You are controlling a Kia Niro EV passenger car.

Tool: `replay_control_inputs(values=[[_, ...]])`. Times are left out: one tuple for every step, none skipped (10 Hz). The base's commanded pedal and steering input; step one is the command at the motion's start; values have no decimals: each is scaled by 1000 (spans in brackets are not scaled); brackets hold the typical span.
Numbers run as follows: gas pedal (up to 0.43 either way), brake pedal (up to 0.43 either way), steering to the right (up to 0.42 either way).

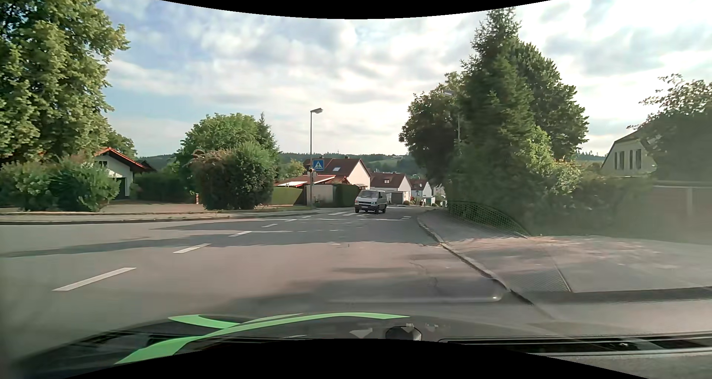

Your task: Follow the waypoints while adhering to traffic rules and regulations

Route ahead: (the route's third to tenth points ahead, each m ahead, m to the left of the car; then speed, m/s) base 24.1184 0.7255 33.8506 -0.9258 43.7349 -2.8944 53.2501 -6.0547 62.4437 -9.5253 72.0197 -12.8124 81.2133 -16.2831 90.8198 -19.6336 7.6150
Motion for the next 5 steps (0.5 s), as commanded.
replay_control_inputs(values=[[0, 0, 16], [0, 0, 16], [0, 0, 17], [8, 0, 17], [8, 0, 19]])
